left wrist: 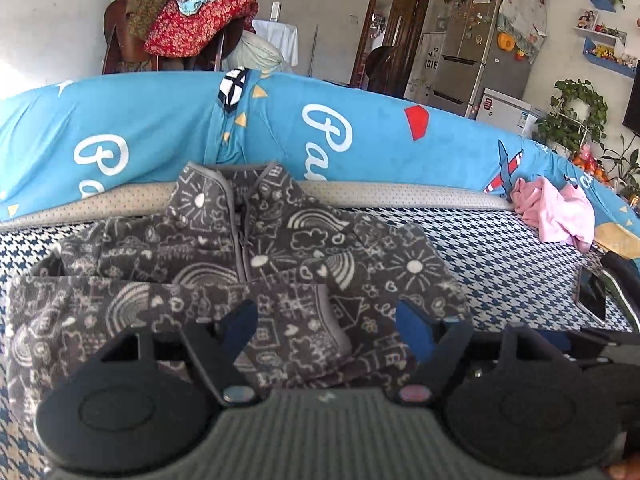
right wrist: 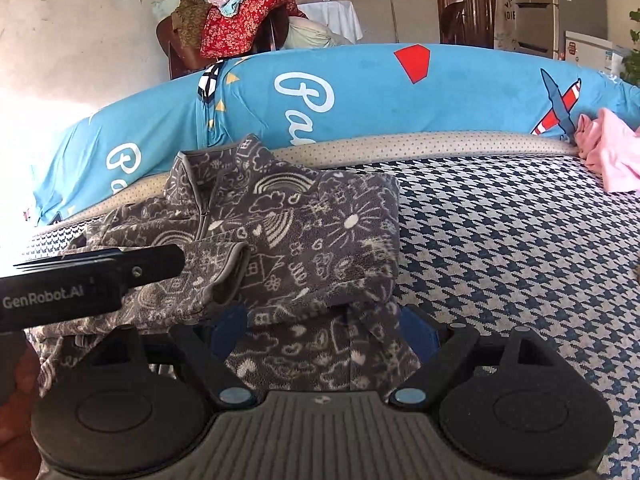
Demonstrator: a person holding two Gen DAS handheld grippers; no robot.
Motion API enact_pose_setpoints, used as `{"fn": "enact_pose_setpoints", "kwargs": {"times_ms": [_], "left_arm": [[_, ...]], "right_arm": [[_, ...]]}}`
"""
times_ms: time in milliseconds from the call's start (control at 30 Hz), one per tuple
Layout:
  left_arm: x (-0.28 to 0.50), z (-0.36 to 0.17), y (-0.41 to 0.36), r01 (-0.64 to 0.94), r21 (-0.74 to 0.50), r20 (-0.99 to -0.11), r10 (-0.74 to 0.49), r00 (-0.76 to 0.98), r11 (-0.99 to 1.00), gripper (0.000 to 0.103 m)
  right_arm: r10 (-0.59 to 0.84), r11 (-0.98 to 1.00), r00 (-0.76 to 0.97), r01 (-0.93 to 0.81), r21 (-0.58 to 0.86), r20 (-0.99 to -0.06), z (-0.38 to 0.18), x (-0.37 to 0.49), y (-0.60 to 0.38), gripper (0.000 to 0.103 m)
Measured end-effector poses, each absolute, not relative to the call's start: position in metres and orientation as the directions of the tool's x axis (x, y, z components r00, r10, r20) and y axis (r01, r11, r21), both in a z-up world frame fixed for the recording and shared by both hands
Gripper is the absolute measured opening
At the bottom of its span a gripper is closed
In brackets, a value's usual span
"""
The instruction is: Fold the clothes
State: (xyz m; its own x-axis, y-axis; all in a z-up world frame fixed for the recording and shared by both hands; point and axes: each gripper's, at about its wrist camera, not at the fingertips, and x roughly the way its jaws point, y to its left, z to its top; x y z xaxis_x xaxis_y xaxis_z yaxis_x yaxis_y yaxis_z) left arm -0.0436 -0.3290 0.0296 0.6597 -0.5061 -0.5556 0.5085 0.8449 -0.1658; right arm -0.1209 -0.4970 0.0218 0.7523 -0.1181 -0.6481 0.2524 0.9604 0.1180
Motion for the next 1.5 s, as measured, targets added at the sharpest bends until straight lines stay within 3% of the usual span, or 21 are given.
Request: {"fn": "enact_pose_setpoints", "kwargs": {"times_ms": [167, 300, 400, 667, 767, 867, 933, 1000, 1067, 1100, 1300, 1500], "left_arm": [[-0.036, 0.041, -0.307, 0.414, -0.098, -0.574, -0.391, 0.719, 0.905, 0.080], [-0.029, 0.042, -0.282, 0.327, -0.035, -0.604, -0.280, 0.746, 0.945, 0.094], [-0.025, 0.043, -0.256, 0.263, -0.027, -0.612, -0.224, 0.759, 0.964, 0.099], [-0.004, 0.035, -0.197, 0.052, -0.064, -0.641, -0.081, 0.764, 0.997, 0.103], [0.000, 0.034, -0.186, 0.003, -0.075, -0.645, -0.051, 0.762, 0.997, 0.103], [0.003, 0.035, -0.176, -0.044, -0.086, -0.650, -0.022, 0.760, 0.995, 0.103], [0.006, 0.035, -0.169, -0.072, -0.103, -0.656, -0.013, 0.755, 0.992, 0.103], [0.009, 0.035, -0.161, -0.101, -0.120, -0.667, -0.004, 0.745, 0.988, 0.103], [0.012, 0.032, -0.156, -0.128, -0.128, -0.681, 0.007, 0.733, 0.983, 0.103], [0.013, 0.031, -0.154, -0.141, -0.133, -0.686, 0.012, 0.728, 0.981, 0.103], [0.014, 0.028, -0.149, -0.172, -0.137, -0.696, 0.029, 0.718, 0.976, 0.103], [0.012, 0.026, -0.158, -0.143, -0.117, -0.692, 0.022, 0.721, 0.983, 0.103]], "right_arm": [[-0.058, 0.957, 0.761, 0.228, 0.182, -0.646, 0.020, -0.119, -0.497, 0.084], [0.008, 0.948, 0.792, 0.188, 0.257, -0.611, 0.023, -0.114, -0.495, 0.084], [0.039, 0.948, 0.817, 0.152, 0.279, -0.575, 0.026, -0.107, -0.491, 0.084], [0.088, 0.949, 0.800, 0.114, 0.294, -0.594, 0.010, -0.064, -0.474, 0.084], [0.093, 0.945, 0.781, 0.125, 0.302, -0.617, -0.003, -0.048, -0.468, 0.079], [0.115, 0.941, 0.765, 0.122, 0.317, -0.634, -0.014, -0.036, -0.460, 0.067], [0.126, 0.941, 0.746, 0.119, 0.318, -0.654, -0.022, -0.029, -0.454, 0.053], [0.113, 0.945, 0.737, 0.128, 0.302, -0.667, -0.029, -0.026, -0.449, 0.047], [0.089, 0.951, 0.738, 0.137, 0.278, -0.668, -0.032, -0.025, -0.447, 0.030], [0.081, 0.952, 0.742, 0.139, 0.272, -0.665, -0.032, -0.026, -0.448, 0.015], [0.044, 0.959, 0.797, 0.135, 0.249, -0.602, -0.010, -0.037, -0.451, 0.009], [-0.138, 0.952, 0.858, 0.253, 0.173, -0.495, 0.031, -0.066, -0.473, 0.009]]}}
